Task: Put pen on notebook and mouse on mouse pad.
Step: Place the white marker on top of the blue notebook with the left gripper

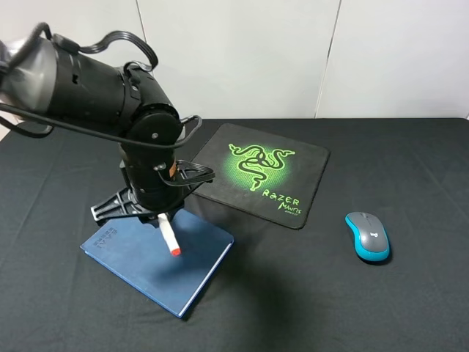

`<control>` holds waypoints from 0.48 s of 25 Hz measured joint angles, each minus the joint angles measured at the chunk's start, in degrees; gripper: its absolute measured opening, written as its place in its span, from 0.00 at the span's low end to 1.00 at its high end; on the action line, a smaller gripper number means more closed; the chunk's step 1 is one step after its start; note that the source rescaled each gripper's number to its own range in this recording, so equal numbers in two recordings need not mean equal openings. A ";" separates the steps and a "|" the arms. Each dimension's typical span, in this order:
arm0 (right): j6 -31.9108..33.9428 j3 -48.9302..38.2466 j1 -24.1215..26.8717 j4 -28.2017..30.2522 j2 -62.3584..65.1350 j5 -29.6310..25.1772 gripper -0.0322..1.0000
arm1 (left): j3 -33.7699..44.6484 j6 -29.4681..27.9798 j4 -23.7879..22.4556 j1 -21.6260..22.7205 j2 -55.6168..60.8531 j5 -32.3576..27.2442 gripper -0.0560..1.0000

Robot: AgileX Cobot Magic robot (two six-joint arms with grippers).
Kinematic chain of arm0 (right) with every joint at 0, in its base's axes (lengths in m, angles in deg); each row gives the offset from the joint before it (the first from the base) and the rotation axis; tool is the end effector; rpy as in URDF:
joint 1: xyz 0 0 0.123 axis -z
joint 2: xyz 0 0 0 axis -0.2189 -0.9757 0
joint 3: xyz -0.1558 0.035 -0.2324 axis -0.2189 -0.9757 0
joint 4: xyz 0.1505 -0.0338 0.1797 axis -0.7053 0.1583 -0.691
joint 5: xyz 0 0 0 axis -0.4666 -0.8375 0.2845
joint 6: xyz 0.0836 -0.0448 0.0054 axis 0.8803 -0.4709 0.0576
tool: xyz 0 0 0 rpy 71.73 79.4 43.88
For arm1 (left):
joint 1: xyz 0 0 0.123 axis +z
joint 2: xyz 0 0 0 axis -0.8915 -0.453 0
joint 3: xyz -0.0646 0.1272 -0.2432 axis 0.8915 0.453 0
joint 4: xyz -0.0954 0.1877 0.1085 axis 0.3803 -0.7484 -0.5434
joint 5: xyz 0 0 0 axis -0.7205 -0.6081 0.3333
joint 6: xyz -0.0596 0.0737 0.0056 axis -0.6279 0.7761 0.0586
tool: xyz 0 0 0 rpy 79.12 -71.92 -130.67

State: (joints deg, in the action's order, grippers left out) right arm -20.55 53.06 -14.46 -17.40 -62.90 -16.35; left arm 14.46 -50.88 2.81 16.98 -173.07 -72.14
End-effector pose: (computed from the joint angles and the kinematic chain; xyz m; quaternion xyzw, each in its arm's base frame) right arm -0.0110 -0.0086 0.2699 0.0327 0.8424 -0.0134 0.5377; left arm 0.2405 -0.2185 0.1557 -0.2343 0.9608 -0.0223 0.1466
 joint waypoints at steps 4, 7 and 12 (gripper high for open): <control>0.00 0.00 0.00 0.00 0.00 0.00 1.00 | 0.00 -1.41 1.56 0.00 -1.29 0.93 0.05; 0.00 0.00 0.00 0.00 0.00 0.00 1.00 | 0.00 -2.35 1.95 0.00 -2.52 1.92 0.05; 0.00 0.00 0.00 -0.05 0.00 0.00 1.00 | 0.00 -3.35 4.35 0.00 -3.46 2.96 0.05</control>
State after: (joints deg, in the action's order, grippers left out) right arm -20.55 53.06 -14.46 -17.45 -62.90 -16.35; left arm 14.46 -54.23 7.16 16.98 -176.53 -69.18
